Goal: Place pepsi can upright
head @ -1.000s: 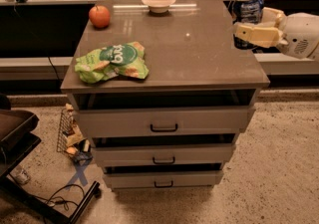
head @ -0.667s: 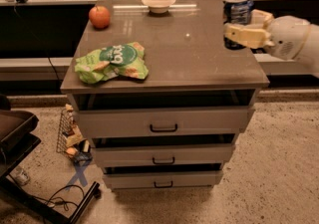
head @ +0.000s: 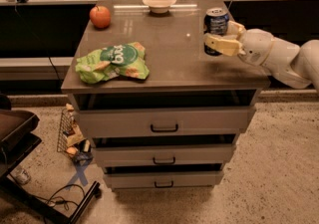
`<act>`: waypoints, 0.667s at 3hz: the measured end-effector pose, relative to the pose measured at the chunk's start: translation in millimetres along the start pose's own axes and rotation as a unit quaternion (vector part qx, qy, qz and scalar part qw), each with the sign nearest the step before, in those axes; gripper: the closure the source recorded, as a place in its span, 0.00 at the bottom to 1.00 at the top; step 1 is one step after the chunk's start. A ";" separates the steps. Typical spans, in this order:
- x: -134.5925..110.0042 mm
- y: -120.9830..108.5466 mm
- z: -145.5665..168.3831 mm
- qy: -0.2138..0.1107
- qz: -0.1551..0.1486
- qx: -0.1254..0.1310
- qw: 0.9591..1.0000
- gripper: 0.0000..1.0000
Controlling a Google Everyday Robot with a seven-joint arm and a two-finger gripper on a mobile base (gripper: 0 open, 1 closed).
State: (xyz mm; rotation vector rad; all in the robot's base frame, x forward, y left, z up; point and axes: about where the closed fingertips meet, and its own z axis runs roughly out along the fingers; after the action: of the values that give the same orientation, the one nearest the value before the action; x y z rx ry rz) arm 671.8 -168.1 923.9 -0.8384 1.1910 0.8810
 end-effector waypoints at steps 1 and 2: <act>13.1 -11.3 5.9 -0.007 -0.017 -0.057 0.998 1.00; 20.4 -18.7 7.3 0.001 -0.031 -0.100 0.994 1.00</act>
Offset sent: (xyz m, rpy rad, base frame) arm 0.0416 -0.0147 -0.0240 -0.1108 -0.1194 0.2771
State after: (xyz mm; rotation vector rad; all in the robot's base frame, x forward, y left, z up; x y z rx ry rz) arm 694.6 -167.0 906.6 -1.0337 1.0845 0.9588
